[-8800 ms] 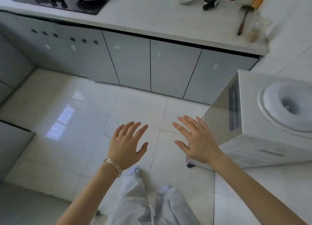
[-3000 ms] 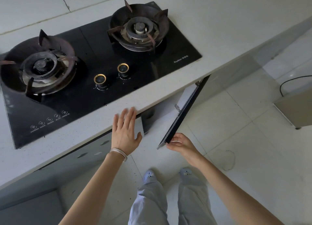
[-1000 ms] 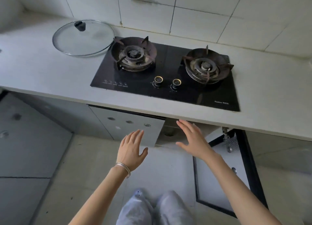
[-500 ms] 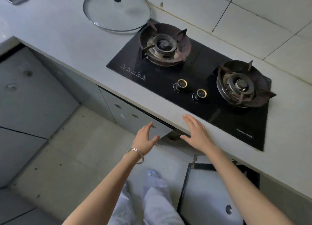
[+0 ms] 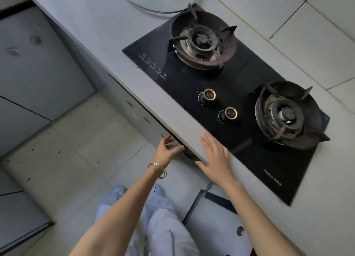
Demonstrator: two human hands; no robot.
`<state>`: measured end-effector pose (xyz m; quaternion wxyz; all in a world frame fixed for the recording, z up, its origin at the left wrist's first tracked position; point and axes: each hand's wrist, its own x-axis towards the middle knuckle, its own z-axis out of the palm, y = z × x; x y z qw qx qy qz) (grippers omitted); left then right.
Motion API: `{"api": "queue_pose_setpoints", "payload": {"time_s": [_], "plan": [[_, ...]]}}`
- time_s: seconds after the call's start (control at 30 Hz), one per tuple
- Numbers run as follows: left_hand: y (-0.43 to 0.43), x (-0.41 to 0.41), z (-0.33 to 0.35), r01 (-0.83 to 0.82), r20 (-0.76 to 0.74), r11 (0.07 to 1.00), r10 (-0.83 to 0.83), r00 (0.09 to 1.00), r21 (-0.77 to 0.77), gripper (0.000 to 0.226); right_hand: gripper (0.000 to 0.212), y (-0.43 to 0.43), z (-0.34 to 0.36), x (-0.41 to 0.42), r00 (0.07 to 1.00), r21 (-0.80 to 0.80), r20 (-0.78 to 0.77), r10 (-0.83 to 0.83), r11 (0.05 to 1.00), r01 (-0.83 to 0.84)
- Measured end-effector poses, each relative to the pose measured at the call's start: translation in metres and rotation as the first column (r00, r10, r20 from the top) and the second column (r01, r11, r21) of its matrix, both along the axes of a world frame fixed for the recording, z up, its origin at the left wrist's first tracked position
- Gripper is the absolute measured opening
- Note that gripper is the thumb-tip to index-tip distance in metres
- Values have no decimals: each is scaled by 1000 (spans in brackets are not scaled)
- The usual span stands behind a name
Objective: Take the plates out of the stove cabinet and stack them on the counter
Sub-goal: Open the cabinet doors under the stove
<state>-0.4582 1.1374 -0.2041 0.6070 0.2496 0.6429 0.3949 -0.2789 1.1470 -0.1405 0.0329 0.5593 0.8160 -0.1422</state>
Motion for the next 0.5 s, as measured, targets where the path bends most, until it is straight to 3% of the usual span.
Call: {"api": "queue_pose_setpoints", "payload": {"time_s": [0.13,0.3,0.5], "plan": [[3,1,1,-19,3,998,18,1000,54,60,86,-1,-3,3,1000,-9,-19,8,1000,-8],[8,1,2,34,-19,998,-33,999,59,73,87,-1,-4,5,999,-3,-28,17,1000,-17],[2,-9,6,122,7,991,-122,992,57,62,82,-4,2,3,996,-19,-89,25,999,-27]]}}
